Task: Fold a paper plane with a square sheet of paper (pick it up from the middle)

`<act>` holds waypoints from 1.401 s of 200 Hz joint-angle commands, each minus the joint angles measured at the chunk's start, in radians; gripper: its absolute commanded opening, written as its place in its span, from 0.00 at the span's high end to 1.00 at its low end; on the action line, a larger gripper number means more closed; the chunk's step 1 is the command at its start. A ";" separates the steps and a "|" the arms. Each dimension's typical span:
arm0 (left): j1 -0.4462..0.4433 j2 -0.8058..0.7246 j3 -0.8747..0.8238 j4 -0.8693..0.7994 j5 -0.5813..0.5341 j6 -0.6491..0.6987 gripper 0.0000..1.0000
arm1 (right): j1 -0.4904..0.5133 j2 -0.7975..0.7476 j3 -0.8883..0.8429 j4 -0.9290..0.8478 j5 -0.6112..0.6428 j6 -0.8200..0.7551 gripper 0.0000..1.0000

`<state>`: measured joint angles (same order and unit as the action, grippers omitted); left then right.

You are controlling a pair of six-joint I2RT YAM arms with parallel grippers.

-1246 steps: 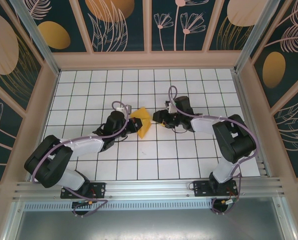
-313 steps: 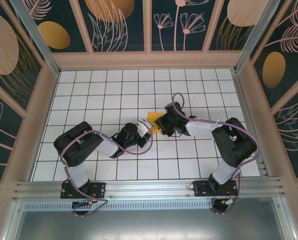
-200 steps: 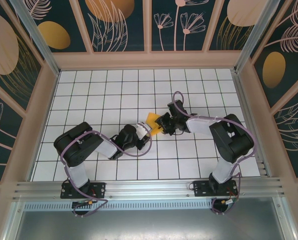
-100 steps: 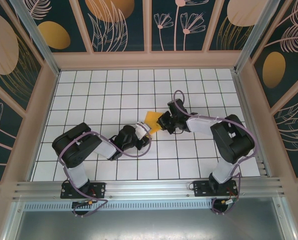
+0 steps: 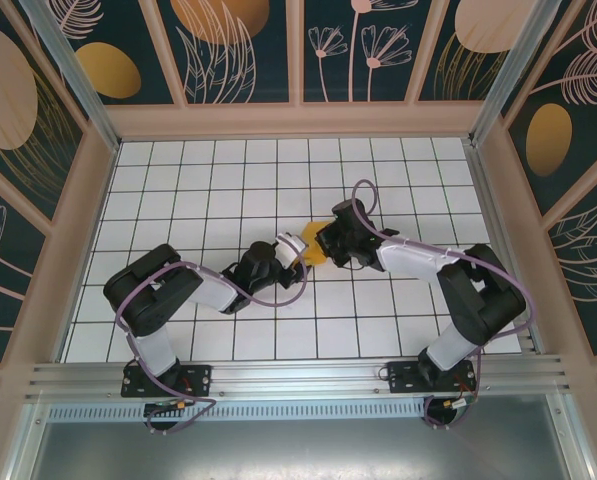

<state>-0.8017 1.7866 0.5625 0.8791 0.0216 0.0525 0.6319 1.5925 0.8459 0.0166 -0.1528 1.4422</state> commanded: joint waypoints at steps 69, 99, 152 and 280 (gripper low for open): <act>-0.004 0.058 0.028 0.111 -0.020 0.027 0.54 | 0.011 -0.039 -0.019 -0.027 0.030 0.072 0.98; -0.003 0.077 0.024 0.126 -0.022 0.026 0.56 | 0.010 -0.033 -0.022 -0.016 0.007 0.078 0.96; -0.004 0.094 0.025 0.130 -0.020 0.010 0.68 | 0.011 -0.028 -0.031 0.002 -0.022 0.081 0.92; -0.004 0.107 -0.048 0.197 0.098 -0.332 0.78 | -0.079 -0.126 -0.126 0.071 -0.069 -0.345 0.48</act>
<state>-0.8017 1.8786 0.5270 1.0275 0.0616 -0.1452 0.5568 1.5204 0.7597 0.0193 -0.1791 1.2675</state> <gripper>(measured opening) 0.230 0.515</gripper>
